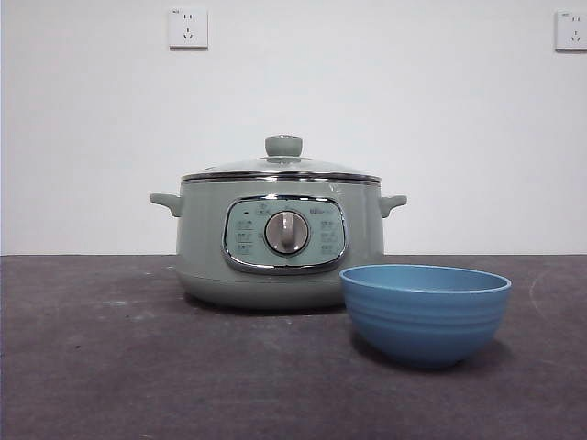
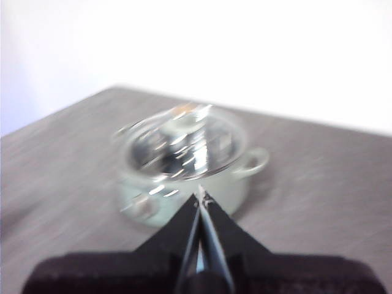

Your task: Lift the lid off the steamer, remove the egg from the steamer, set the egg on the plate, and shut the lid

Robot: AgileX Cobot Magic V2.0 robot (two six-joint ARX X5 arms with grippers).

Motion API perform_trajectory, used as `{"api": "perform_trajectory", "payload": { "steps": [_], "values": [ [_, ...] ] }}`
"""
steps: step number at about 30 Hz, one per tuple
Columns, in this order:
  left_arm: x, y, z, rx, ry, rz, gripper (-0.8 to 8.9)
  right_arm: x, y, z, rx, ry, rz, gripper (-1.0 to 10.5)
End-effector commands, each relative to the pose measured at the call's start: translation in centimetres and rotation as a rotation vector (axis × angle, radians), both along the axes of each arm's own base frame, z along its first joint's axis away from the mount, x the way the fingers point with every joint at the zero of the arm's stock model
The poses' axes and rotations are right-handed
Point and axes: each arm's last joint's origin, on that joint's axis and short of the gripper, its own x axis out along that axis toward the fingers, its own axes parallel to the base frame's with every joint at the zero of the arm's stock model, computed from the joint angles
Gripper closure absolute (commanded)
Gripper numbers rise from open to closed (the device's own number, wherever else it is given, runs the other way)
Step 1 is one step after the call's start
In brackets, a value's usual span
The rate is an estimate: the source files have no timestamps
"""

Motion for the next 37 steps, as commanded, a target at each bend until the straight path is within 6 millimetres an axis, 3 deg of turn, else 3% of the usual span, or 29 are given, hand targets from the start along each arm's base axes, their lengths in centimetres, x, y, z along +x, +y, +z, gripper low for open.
{"api": "perform_trajectory", "payload": {
  "steps": [1,8,15,27,37],
  "values": [
    [0.1,0.0,-0.4,-0.007,0.008,0.001,8.17,0.4,-0.6,-3.4,-0.001,-0.035,-0.105,9.6],
    [0.1,0.0,-0.4,-0.007,0.008,0.001,8.17,1.6,-1.2,-10.6,0.052,-0.094,-0.303,9.6],
    [0.1,0.0,-0.4,-0.007,0.008,0.001,8.17,2.2,-1.2,-14.8,0.042,-0.047,-0.321,9.6],
    [0.1,0.0,-0.4,-0.007,0.008,0.001,8.17,2.8,-1.2,-18.2,0.020,0.050,-0.323,9.6],
    [0.1,0.0,-0.4,-0.007,0.008,0.000,8.17,2.8,-1.2,-18.2,0.024,0.046,-0.320,9.6]
  ]
}}
